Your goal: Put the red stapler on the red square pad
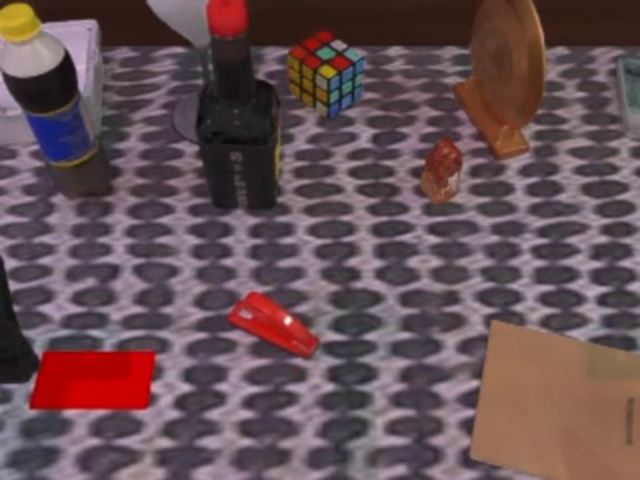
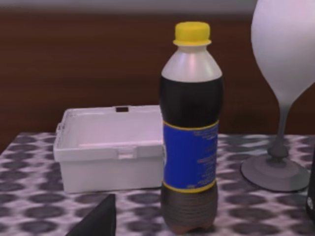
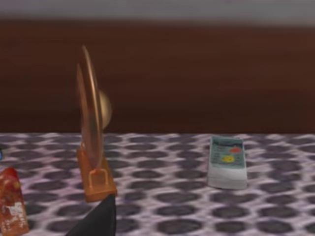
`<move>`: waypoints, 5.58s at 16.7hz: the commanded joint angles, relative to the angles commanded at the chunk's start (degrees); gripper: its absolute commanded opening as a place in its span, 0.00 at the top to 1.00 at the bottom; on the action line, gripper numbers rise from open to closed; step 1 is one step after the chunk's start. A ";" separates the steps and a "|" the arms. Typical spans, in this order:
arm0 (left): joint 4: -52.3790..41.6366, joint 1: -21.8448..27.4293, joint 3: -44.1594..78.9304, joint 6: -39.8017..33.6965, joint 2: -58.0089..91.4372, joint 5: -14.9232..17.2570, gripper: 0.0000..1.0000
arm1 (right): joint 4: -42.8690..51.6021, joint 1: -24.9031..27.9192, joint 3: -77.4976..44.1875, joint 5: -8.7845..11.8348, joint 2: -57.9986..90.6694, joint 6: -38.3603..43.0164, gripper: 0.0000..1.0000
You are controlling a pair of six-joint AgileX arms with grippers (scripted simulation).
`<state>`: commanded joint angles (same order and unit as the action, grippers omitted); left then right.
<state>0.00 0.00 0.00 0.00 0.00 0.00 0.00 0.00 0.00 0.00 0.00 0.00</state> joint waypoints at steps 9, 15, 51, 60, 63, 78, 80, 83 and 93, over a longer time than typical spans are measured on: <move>-11.29 6.33 16.19 14.71 16.70 0.33 0.00 | 0.00 0.00 0.00 0.00 0.00 0.00 0.00; -31.07 16.08 43.15 39.21 52.66 0.16 0.00 | 0.00 0.00 0.00 0.00 0.00 0.00 0.00; -47.23 34.45 80.49 85.13 122.85 0.13 0.08 | 0.00 0.00 0.00 0.00 0.00 0.00 0.00; -47.23 34.45 80.49 85.13 122.85 0.13 0.75 | 0.00 0.00 0.00 0.00 0.00 0.00 0.00; -47.23 34.45 80.49 85.13 122.85 0.13 0.98 | 0.00 0.00 0.00 0.00 0.00 0.00 0.00; -56.21 33.96 86.49 85.25 119.84 0.07 1.00 | 0.00 0.00 0.00 0.00 0.00 0.00 0.00; -61.60 33.81 89.52 85.28 118.18 0.07 1.00 | 0.00 0.00 0.00 0.00 0.00 0.00 0.00; -66.78 33.46 92.91 85.04 115.92 0.07 1.00 | 0.00 0.00 0.00 0.00 0.00 0.00 0.00; -68.86 33.59 93.41 79.47 115.75 -0.86 1.00 | 0.00 0.00 0.00 0.00 0.00 0.00 0.00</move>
<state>-68.86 33.59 93.41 79.47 115.75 -0.86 0.00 0.00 0.00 0.00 0.00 0.00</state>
